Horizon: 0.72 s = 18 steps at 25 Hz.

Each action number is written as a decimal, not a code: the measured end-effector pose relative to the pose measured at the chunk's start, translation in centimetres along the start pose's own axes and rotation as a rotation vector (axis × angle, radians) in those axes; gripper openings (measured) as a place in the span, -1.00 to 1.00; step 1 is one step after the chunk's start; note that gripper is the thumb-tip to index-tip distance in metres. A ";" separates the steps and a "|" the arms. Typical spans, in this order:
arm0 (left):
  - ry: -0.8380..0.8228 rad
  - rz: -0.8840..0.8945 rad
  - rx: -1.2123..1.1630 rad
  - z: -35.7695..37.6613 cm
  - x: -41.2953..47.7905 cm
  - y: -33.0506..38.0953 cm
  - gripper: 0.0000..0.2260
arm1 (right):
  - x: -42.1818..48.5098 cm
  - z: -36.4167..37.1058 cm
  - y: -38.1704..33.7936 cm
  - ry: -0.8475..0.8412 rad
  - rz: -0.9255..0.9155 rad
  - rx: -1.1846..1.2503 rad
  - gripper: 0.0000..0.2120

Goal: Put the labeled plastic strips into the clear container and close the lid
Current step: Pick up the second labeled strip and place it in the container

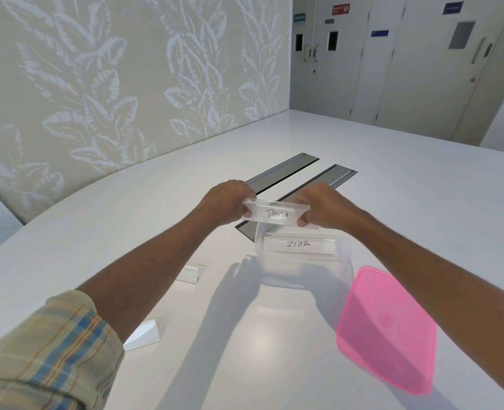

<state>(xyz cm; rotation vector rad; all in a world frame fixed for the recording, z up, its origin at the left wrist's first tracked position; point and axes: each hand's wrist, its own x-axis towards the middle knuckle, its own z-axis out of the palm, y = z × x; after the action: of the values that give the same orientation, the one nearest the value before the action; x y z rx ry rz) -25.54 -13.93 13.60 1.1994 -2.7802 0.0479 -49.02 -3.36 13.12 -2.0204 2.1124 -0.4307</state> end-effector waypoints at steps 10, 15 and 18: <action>-0.049 0.069 -0.071 4.2 4.1 4.6 -0.74 | 0.5 1.5 6.4 0.021 0.075 0.027 -0.60; -0.080 0.072 -0.097 6.6 5.3 5.2 -0.64 | 0.9 2.4 8.2 -0.024 0.104 0.005 -0.61; -0.106 0.056 -0.111 8.0 5.8 5.3 -0.62 | 1.1 3.5 8.8 -0.035 0.099 0.004 -0.61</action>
<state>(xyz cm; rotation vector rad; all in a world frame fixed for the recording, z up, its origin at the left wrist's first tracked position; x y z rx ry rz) -34.02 -15.07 6.42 1.1296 -2.8636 -0.1684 -56.24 -4.50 6.93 -1.8963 2.1774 -0.3808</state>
